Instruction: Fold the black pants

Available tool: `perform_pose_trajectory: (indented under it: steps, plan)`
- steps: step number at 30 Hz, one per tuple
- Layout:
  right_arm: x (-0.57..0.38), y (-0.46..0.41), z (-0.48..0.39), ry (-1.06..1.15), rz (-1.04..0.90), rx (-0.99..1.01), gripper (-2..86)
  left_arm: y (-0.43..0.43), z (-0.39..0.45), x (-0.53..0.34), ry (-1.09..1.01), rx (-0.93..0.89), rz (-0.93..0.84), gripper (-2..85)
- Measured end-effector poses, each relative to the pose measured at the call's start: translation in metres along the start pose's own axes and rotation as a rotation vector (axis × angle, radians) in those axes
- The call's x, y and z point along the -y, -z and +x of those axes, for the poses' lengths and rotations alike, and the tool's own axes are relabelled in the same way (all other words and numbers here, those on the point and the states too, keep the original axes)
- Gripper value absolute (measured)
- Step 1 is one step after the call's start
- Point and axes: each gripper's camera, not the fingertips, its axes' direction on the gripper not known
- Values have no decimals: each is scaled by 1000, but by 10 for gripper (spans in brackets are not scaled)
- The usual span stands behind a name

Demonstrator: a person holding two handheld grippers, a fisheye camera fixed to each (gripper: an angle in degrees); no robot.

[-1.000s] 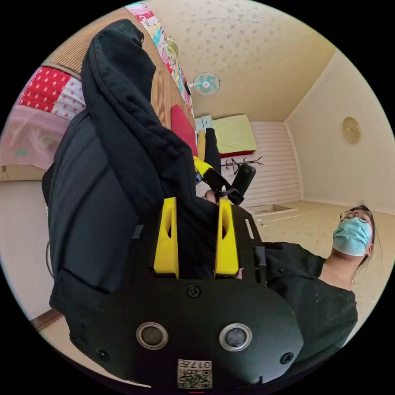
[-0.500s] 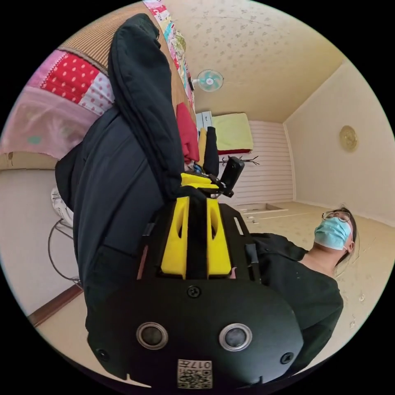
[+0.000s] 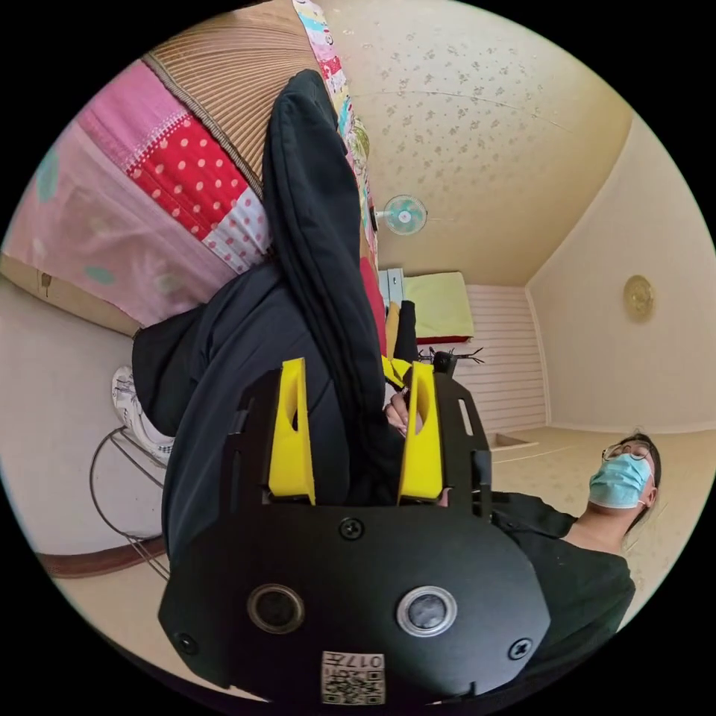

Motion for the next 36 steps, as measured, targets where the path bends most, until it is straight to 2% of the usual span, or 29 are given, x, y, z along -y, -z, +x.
perform_pose_trajectory:
  steps: [4, 8, 12, 16, 21, 23, 25, 27, 33, 36]
  plan:
    - [22, -18, 12, -25, -34, 114, 192, -18, -3, 1, -13, -1, -11, 184]
    - [40, -39, 5, -24, -145, 100, 180, -40, -6, 2, -22, -69, -16, 166]
    - [41, -30, -6, 41, -159, 112, 157, -51, 0, -10, -83, -91, -64, 181]
    - [27, -20, 20, -64, -83, 335, 141, -32, -27, -34, -31, -91, -22, 164]
    - [30, -19, 9, -44, -122, 385, 87, -36, -76, -60, 98, -216, -75, 110]
    - [34, -7, 0, -5, -71, 503, 56, -37, -71, -60, 92, -267, -119, 95]
    - [45, 18, -20, 63, 12, 663, 39, -34, -51, -56, 29, -407, -128, 66]
    - [58, 45, -48, 147, 59, 686, 30, -22, 2, -46, -91, -476, -142, 65]
    - [93, 153, -181, 422, 199, 524, 16, 14, 202, -48, -530, -339, -188, 118]
    - [99, 199, -241, 518, 269, 493, 13, 22, 279, -70, -685, -220, -144, 100]
